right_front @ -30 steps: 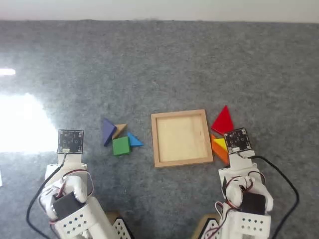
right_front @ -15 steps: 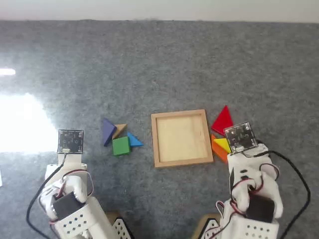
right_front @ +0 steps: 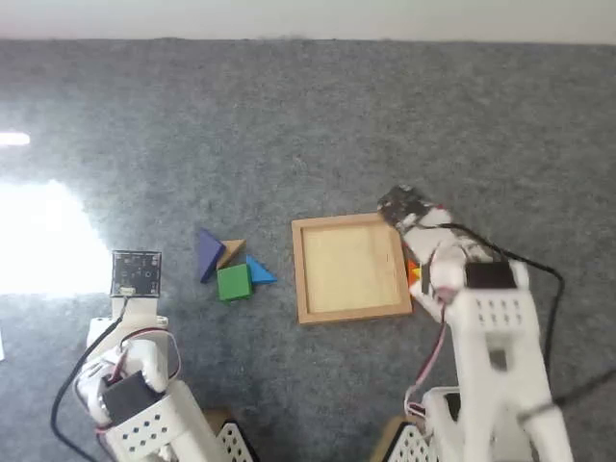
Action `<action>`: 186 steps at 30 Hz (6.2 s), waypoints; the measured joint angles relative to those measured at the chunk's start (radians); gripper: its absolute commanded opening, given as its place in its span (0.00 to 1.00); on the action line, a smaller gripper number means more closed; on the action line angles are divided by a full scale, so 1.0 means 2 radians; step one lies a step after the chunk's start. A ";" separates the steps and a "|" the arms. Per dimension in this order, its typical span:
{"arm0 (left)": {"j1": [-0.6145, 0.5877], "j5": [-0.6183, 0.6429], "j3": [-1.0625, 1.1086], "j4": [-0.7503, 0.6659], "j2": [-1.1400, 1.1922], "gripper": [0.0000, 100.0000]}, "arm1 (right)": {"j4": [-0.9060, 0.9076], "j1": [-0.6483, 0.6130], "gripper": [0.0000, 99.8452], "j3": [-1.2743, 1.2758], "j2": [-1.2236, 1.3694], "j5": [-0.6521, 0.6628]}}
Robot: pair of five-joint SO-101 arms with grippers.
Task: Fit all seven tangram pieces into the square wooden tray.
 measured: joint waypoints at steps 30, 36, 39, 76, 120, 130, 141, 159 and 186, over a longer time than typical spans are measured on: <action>0.000 0.000 0.000 0.000 0.000 0.01 | -0.130 0.105 0.35 -0.013 0.236 0.241; 0.000 0.000 0.000 0.000 0.000 0.01 | -0.124 0.088 0.29 -0.015 0.238 0.241; 0.000 0.000 0.000 0.000 0.000 0.01 | -0.115 0.077 0.25 -0.018 0.238 0.241; 0.000 0.000 0.000 0.000 0.000 0.01 | 0.022 0.298 0.01 -0.166 0.245 0.123; 0.000 0.000 0.000 0.000 0.000 0.01 | -0.063 0.367 0.34 0.040 0.135 0.631; 0.000 0.000 0.000 0.000 0.000 0.01 | -0.008 0.417 0.34 0.008 0.130 0.661; 0.000 0.000 0.000 0.000 0.000 0.01 | 0.152 0.457 0.34 -0.058 0.067 0.725; 0.000 0.000 0.000 0.000 0.000 0.01 | -0.072 0.453 0.34 -0.005 0.232 0.700; 0.000 0.000 0.000 0.000 0.000 0.01 | -0.090 0.450 0.26 -0.017 0.250 0.657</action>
